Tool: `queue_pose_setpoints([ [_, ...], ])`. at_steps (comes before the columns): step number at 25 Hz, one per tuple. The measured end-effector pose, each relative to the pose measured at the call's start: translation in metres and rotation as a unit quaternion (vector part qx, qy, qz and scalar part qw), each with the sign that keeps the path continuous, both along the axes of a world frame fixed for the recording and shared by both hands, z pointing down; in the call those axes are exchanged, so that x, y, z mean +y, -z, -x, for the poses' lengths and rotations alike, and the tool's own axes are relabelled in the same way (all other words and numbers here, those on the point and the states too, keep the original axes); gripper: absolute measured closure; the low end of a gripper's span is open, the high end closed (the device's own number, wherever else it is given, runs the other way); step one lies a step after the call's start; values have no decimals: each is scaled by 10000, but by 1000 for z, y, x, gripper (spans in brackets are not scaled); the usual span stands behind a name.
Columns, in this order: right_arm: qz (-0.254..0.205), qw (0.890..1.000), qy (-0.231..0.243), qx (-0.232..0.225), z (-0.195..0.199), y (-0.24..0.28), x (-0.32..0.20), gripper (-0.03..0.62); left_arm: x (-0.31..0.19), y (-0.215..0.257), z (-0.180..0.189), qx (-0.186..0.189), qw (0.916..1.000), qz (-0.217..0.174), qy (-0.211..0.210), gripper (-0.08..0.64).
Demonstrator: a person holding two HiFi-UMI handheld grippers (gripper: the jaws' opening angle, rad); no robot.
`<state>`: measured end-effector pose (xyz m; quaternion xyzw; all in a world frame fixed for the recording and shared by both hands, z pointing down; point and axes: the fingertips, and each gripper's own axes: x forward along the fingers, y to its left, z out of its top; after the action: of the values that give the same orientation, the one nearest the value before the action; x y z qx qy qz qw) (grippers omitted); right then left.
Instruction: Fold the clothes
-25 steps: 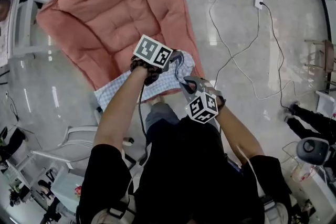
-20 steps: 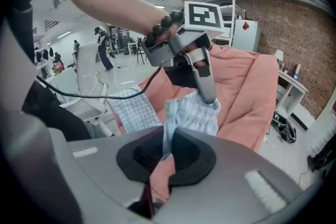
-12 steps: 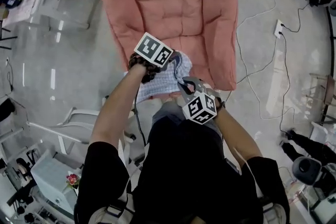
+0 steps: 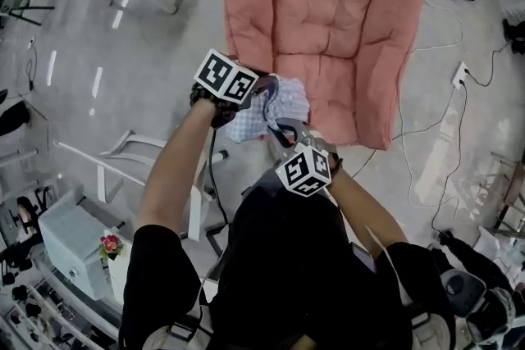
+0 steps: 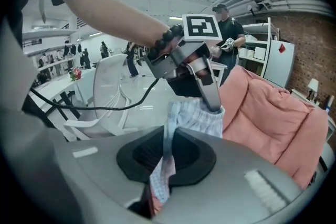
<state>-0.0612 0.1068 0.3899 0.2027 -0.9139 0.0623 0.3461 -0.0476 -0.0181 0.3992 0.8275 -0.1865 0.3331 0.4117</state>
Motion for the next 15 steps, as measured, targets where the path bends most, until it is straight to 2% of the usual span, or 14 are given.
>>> queue_pose_setpoints([
  [4, -74, 9992, 394, -77, 34, 5, 13, 572, 10, 3, 38, -45, 9995, -3, 297, 523],
  [7, -42, 9986, 515, -58, 59, 5, 24, 572, 22, -1, 68, 2, 9991, 58, 432, 523],
  [10, 20, 9989, 470, -27, 85, 0, 27, 572, 25, -7, 94, 4, 9993, 67, 355, 523],
  [15, 68, 9996, 268, 65, 140, -12, 31, 572, 29, -17, 144, -35, 10000, -12, -12, 523],
])
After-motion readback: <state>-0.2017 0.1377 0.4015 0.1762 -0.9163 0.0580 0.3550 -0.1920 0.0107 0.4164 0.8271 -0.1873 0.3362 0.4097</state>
